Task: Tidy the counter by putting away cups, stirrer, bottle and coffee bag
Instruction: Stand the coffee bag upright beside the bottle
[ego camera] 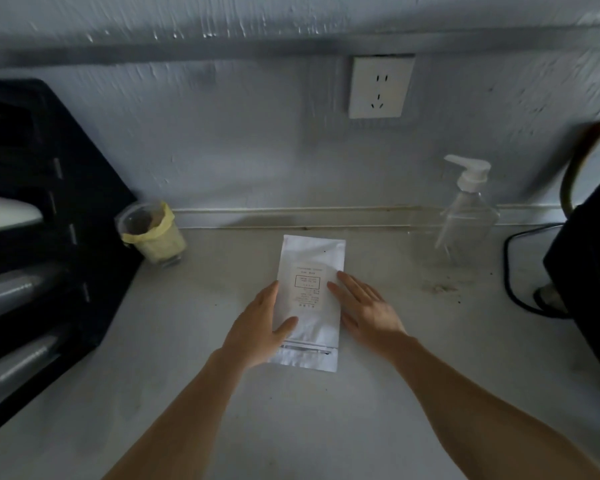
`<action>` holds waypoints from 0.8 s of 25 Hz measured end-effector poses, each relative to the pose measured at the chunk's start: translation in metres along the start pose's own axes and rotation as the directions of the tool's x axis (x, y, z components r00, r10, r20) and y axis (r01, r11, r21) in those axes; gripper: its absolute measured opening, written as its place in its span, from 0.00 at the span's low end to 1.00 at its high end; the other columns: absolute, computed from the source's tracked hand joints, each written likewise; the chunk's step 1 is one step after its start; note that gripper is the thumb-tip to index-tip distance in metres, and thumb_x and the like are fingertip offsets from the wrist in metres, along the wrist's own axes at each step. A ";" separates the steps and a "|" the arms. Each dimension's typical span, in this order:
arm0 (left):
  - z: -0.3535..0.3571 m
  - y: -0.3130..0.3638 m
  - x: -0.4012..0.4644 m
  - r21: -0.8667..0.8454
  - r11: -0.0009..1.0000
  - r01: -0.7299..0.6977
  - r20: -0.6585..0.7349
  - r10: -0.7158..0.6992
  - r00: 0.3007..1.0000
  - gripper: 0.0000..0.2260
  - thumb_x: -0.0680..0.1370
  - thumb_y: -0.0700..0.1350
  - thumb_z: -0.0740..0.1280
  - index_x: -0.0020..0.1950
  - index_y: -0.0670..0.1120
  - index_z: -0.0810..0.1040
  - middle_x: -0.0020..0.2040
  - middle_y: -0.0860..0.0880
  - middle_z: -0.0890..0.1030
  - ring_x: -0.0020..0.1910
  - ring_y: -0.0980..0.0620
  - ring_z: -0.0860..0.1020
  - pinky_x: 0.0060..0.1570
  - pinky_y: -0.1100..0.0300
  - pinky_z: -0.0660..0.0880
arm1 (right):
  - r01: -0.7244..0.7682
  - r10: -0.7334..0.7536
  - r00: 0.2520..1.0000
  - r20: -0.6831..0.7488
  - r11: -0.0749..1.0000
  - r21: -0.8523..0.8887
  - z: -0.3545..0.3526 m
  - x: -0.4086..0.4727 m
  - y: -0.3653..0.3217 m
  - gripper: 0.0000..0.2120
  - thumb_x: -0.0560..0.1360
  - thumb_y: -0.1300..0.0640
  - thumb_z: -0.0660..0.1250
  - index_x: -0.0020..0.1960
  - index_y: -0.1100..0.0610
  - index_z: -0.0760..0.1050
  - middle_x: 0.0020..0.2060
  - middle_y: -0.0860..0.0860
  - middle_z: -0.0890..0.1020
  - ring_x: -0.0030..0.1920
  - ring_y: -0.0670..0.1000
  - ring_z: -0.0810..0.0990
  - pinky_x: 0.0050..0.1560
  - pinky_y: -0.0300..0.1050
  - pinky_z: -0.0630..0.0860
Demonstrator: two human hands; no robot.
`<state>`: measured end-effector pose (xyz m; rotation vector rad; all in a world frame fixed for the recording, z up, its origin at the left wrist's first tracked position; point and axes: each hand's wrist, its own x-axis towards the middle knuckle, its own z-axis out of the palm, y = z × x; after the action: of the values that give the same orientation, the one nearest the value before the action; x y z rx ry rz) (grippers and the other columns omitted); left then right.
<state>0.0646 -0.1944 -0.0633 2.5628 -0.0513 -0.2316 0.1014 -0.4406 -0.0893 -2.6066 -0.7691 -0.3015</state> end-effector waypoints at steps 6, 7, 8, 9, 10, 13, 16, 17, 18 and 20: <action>-0.001 0.003 0.005 -0.041 0.999 -0.019 -0.014 0.018 1.000 0.36 0.80 0.58 0.66 0.82 0.48 0.53 0.80 0.49 0.64 0.76 0.48 0.67 0.71 0.51 0.68 | 0.076 -0.078 0.989 -0.122 0.997 -0.021 -0.002 0.007 -0.002 0.17 0.67 0.66 0.78 0.56 0.62 0.83 0.60 0.64 0.81 0.56 0.66 0.83 0.49 0.62 0.83; -0.001 0.004 0.007 -0.071 0.997 -0.018 -0.026 0.016 1.000 0.35 0.80 0.58 0.66 0.81 0.48 0.54 0.79 0.49 0.66 0.75 0.48 0.68 0.72 0.50 0.69 | 0.095 -0.099 0.985 -0.139 0.995 -0.034 -0.005 0.009 -0.001 0.17 0.66 0.66 0.79 0.54 0.62 0.84 0.59 0.64 0.82 0.55 0.65 0.84 0.47 0.61 0.83; -0.002 0.004 0.008 -0.111 0.994 -0.023 -0.044 0.018 0.999 0.35 0.79 0.59 0.66 0.81 0.49 0.56 0.78 0.49 0.67 0.75 0.49 0.69 0.71 0.49 0.70 | 0.111 -0.116 0.982 -0.152 0.993 -0.043 -0.009 0.013 -0.001 0.16 0.66 0.66 0.79 0.54 0.62 0.84 0.59 0.64 0.83 0.55 0.65 0.84 0.46 0.60 0.84; -0.003 0.006 0.008 -0.156 0.987 -0.038 -0.072 0.027 0.997 0.34 0.79 0.59 0.66 0.80 0.49 0.58 0.77 0.50 0.69 0.74 0.49 0.70 0.70 0.48 0.72 | 0.121 -0.127 0.978 -0.168 0.992 -0.046 -0.014 0.018 0.000 0.16 0.66 0.66 0.79 0.53 0.62 0.84 0.58 0.63 0.83 0.55 0.64 0.84 0.45 0.59 0.84; -0.005 0.008 0.009 -0.208 0.976 -0.059 -0.111 0.037 0.993 0.32 0.79 0.60 0.66 0.79 0.50 0.60 0.76 0.50 0.71 0.72 0.50 0.72 0.68 0.48 0.74 | 0.128 -0.134 0.974 -0.185 0.991 -0.044 -0.018 0.024 0.000 0.17 0.66 0.66 0.79 0.53 0.62 0.84 0.58 0.63 0.83 0.55 0.64 0.84 0.45 0.59 0.84; -0.016 0.018 0.011 -0.414 0.899 -0.142 -0.244 0.040 0.969 0.20 0.80 0.63 0.61 0.71 0.60 0.68 0.66 0.63 0.76 0.62 0.62 0.78 0.52 0.64 0.81 | 0.132 -0.135 0.957 -0.256 0.991 -0.029 -0.030 0.042 0.001 0.17 0.66 0.69 0.78 0.54 0.64 0.84 0.56 0.63 0.84 0.55 0.64 0.84 0.44 0.58 0.84; -0.029 0.031 0.017 -0.496 0.843 -0.208 -0.327 0.041 0.944 0.18 0.80 0.59 0.58 0.68 0.57 0.71 0.61 0.62 0.77 0.57 0.76 0.74 0.46 0.78 0.73 | 0.100 -0.079 0.927 -0.367 0.994 0.039 -0.040 0.056 0.005 0.16 0.66 0.72 0.77 0.53 0.64 0.84 0.53 0.63 0.85 0.52 0.63 0.86 0.44 0.58 0.85; -0.033 0.034 0.020 -0.500 0.837 -0.221 -0.334 0.049 0.941 0.21 0.80 0.59 0.58 0.69 0.51 0.72 0.63 0.57 0.77 0.57 0.76 0.74 0.47 0.79 0.71 | 0.089 -0.054 0.916 -0.398 0.994 0.069 -0.043 0.058 0.008 0.15 0.67 0.72 0.77 0.53 0.64 0.85 0.53 0.63 0.85 0.51 0.63 0.86 0.45 0.58 0.84; -0.036 0.036 0.023 -0.507 0.829 -0.236 -0.341 0.058 0.938 0.25 0.79 0.59 0.57 0.71 0.47 0.72 0.64 0.53 0.77 0.57 0.74 0.74 0.49 0.78 0.71 | 0.084 -0.037 0.906 -0.423 0.992 0.094 -0.046 0.060 0.012 0.15 0.67 0.72 0.76 0.53 0.64 0.84 0.53 0.63 0.85 0.51 0.63 0.86 0.47 0.58 0.84; -0.041 0.042 0.030 -0.547 0.793 -0.269 -0.345 0.078 0.935 0.28 0.79 0.62 0.56 0.72 0.45 0.72 0.66 0.50 0.78 0.62 0.63 0.77 0.58 0.66 0.74 | 0.070 -0.001 0.891 -0.455 0.988 0.137 -0.053 0.062 0.018 0.15 0.68 0.73 0.74 0.54 0.65 0.84 0.53 0.64 0.85 0.52 0.63 0.85 0.51 0.58 0.83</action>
<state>0.1021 -0.2106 -0.0118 1.9227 -0.0865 0.2040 0.1577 -0.4485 -0.0288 -2.2507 -0.6415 -0.7993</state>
